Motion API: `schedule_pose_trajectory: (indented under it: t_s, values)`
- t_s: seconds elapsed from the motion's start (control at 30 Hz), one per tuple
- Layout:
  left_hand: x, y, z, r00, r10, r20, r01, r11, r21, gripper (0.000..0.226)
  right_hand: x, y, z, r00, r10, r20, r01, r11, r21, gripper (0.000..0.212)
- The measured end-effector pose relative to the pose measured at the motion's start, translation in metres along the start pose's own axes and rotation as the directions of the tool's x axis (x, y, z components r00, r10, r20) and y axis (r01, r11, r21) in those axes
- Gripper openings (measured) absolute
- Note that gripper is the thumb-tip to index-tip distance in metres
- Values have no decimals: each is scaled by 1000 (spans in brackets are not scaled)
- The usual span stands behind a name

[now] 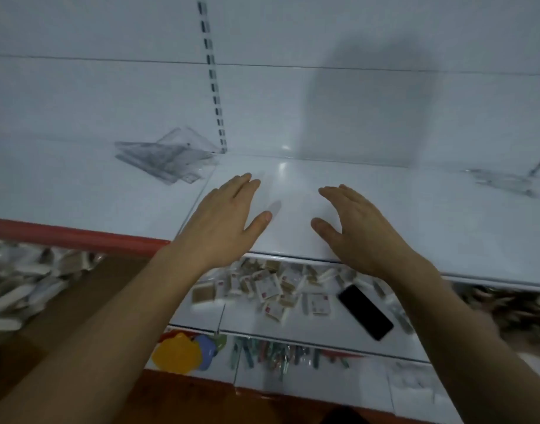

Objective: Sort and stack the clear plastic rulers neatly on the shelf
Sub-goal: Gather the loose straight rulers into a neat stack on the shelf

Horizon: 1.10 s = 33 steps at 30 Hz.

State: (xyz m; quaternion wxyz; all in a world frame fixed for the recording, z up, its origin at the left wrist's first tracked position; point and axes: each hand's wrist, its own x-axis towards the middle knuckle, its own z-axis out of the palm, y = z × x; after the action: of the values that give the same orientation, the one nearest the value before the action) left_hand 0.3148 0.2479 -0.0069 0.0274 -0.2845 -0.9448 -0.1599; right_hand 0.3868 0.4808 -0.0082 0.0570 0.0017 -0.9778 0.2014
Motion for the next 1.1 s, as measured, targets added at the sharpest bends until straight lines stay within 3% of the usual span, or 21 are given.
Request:
schedule_pose_trajectory:
  t_s: [0.27, 0.47, 0.67, 0.77, 0.87, 1.03, 1.1]
  values:
    - [92, 165, 54, 916, 386, 107, -386, 922, -23, 70, -102, 135, -71, 918, 343, -200, -352, 936, -9, 63]
    - [131, 296, 101, 833, 538, 133, -538, 842, -37, 70, -161, 234, -123, 859, 431, -276, -451, 892, -9, 59]
    - [178, 368, 151, 897, 413, 160, -416, 909, -13, 68, -164, 333, -152, 897, 363, -251, -374, 927, 4, 53]
    - [198, 388, 165, 940, 329, 94, -331, 944, 5, 62, -141, 372, -164, 932, 296, -209, -307, 951, -23, 52]
    - [217, 397, 174, 961, 276, 35, -276, 961, -4, 59, -113, 399, -175, 959, 245, -145, -252, 967, -32, 51]
    - [248, 404, 189, 980, 175, 91, -172, 984, -44, 75, -79, 426, -190, 982, 181, -54, -185, 980, -75, 48]
    - [254, 403, 195, 985, 139, 99, -136, 990, -31, 71, -73, 434, -189, 983, 178, -39, -180, 981, -68, 46]
